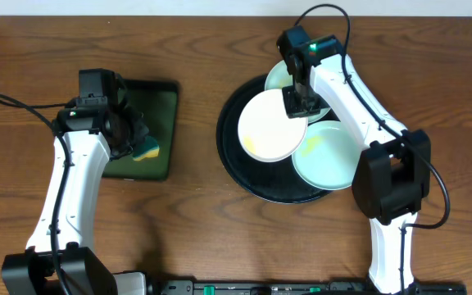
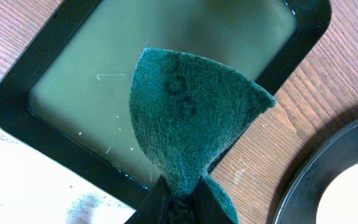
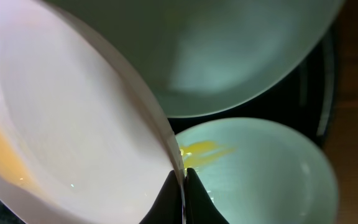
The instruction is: Clean dirty plates on tray and stack at the side
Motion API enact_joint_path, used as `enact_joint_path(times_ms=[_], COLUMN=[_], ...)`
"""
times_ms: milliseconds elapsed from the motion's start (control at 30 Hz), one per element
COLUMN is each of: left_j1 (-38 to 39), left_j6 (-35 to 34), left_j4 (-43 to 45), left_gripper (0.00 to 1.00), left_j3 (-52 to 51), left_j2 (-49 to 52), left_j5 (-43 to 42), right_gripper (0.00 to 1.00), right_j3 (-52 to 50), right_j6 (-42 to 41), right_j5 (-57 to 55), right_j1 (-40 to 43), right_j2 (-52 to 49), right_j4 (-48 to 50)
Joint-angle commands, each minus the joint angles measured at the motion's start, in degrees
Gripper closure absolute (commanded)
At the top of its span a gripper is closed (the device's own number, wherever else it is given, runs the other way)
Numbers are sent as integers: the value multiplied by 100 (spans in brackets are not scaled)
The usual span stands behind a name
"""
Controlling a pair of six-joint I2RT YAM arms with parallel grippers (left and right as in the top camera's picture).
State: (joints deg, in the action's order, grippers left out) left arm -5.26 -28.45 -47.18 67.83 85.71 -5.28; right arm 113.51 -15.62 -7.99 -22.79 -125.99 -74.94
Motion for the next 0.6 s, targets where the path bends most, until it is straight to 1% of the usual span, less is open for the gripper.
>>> enact_joint_path(times_ms=[0,133,267,500,567], left_j1=[-20,-20,-20,-20,-20], left_j6=[59,57,59,57,59], left_j4=[-13,-13,-2,31,28], left_gripper=[92,92,92,92,92], left_j3=[-22,-22,-22,-22,-22], left_j2=[-74,-74,-74,-74,-74], left_j5=[-13,-13,-13,-13,-13], right_gripper=[99,99,99,99,99], right_j3=[243,310,310,310,310], right_j6=[181,417,470,1145,1491], right_j5=[-839,-1864,-2872,-3987,-4310], right_j1=[-118,-400,-815,-1633,-1860], right_j2=[267,487,763,986,986], right_j4=[-72,-98,-92,83,195])
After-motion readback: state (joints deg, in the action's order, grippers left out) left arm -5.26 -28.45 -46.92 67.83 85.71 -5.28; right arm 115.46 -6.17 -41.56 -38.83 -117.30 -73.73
